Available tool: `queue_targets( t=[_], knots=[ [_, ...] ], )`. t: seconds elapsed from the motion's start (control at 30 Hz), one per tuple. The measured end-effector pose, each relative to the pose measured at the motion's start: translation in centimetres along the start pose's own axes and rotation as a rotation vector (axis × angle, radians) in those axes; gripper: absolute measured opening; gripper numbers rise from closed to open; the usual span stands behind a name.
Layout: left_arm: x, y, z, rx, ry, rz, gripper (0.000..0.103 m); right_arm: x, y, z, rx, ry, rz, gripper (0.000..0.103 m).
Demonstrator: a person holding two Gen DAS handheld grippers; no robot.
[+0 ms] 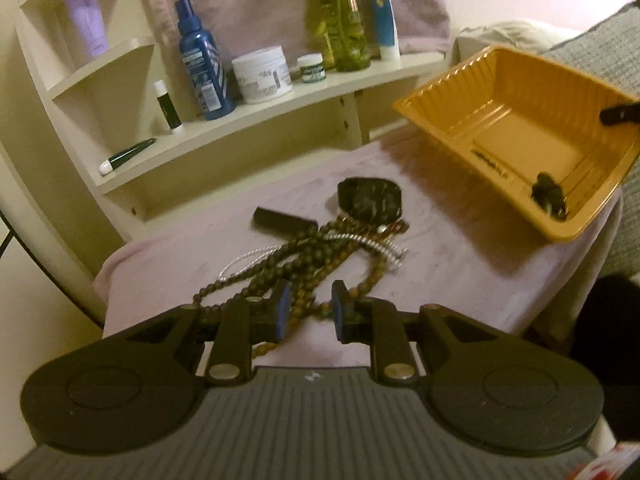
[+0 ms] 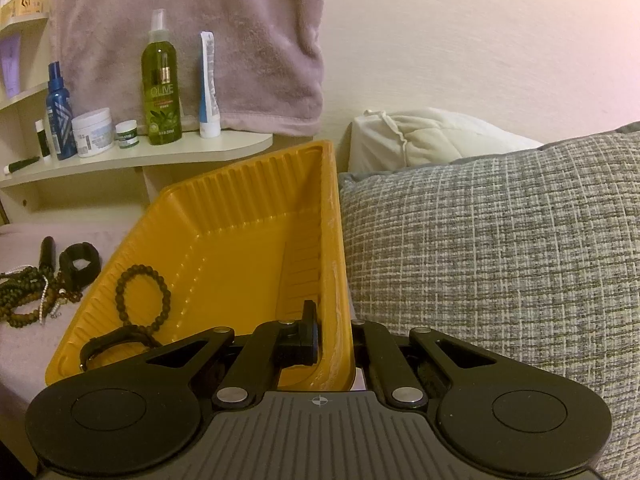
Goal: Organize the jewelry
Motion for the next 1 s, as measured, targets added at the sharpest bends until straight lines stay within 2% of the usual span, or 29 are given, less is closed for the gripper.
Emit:
queue_targets(
  t=[0.33, 0.47, 0.57, 0.83, 0.9, 1.0],
  knots=[
    [0.1, 0.2, 2.4, -0.008, 0.025, -0.028, 0.019, 0.1, -0.1, 0.2, 0.004, 0.005, -0.005, 0.004],
    [-0.6, 0.3, 3.3, -0.026, 0.017, 0.007, 0.019, 0.0, -0.1, 0.2, 0.004, 0.005, -0.007, 0.004],
    [-1.1, 0.2, 4.1, -0.03, 0.015, 0.064, 0.019, -0.1, -0.2, 0.3, 0.004, 0.006, -0.01, 0.004],
    [-1.5, -1.9, 6.4, -0.014, 0.033, 0.345, 0.021, -0.1, -0.3, 0.5, 0.008, 0.009, -0.008, 0.004],
    [-1.3, -2.3, 7.1, 0.0, 0.057, 0.386, 0.021, -0.1, -0.4, 0.5, 0.008, 0.009, -0.008, 0.004],
    [-1.2, -2.3, 7.4, 0.009, 0.063, 0.408, 0.015, -0.1, -0.4, 0.5, 0.008, 0.009, -0.008, 0.004]
  ],
)
Point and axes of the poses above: each gripper's, at about its wrist camera, not at the fingertips, and z roughly the way its jaws point, y to its left, x to its underside, the point moved 10 cm from there along z, roughly the way its jaws point, and after that the axes turned 10 degrees about z, right-handed, at the moved point
